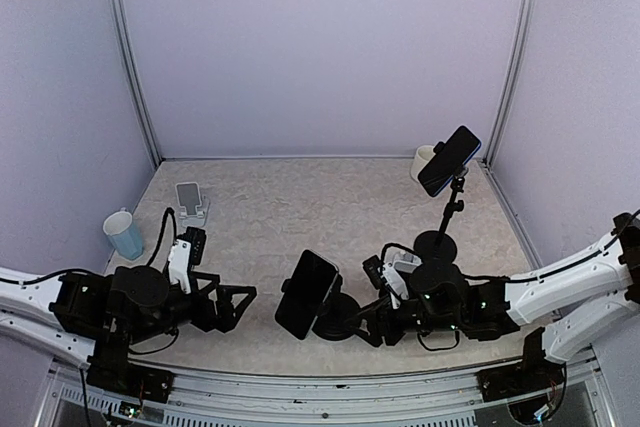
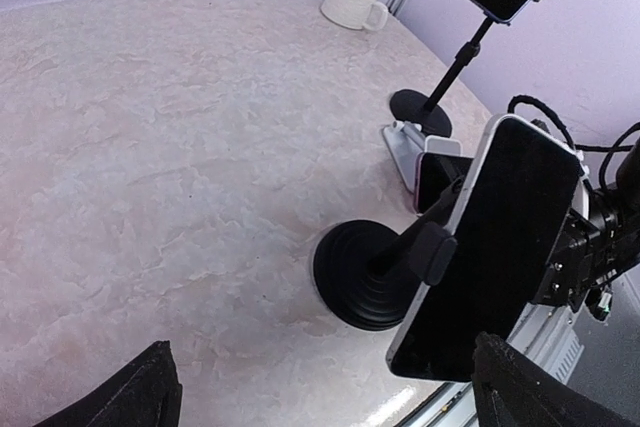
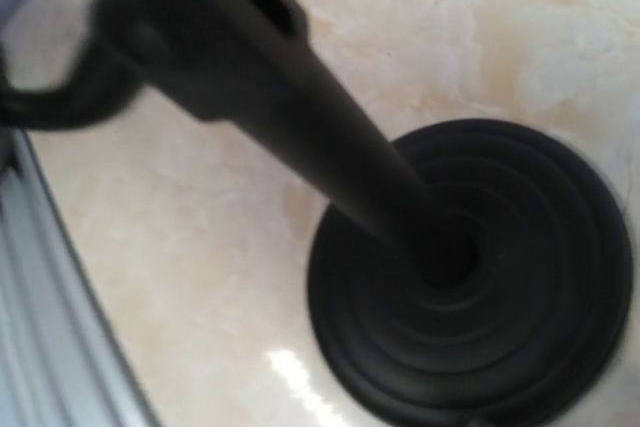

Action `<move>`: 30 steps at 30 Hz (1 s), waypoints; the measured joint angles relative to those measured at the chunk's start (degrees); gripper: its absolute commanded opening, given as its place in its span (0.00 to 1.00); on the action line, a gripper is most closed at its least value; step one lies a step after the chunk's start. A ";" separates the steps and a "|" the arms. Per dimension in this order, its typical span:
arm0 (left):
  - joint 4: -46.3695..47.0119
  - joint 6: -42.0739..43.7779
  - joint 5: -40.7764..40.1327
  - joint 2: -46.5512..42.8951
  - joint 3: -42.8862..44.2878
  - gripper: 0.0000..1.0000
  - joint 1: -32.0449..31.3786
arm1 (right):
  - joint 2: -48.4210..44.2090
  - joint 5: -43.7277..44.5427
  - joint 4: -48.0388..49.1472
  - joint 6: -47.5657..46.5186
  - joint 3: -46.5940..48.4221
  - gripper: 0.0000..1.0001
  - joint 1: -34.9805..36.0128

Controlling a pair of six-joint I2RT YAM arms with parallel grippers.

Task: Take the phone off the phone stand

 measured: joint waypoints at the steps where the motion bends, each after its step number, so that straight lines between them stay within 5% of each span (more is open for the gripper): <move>1: -0.22 0.04 0.20 0.74 0.00 0.99 0.50 | 1.09 0.09 0.68 -0.76 0.00 0.61 -0.13; 19: 0.24 3.28 4.39 3.78 0.76 0.99 9.22 | 13.97 3.67 15.39 -12.02 2.89 0.55 -1.46; 30: 1.18 4.96 6.21 4.83 0.79 0.99 10.86 | 18.03 4.90 19.02 -16.94 4.90 0.35 -3.06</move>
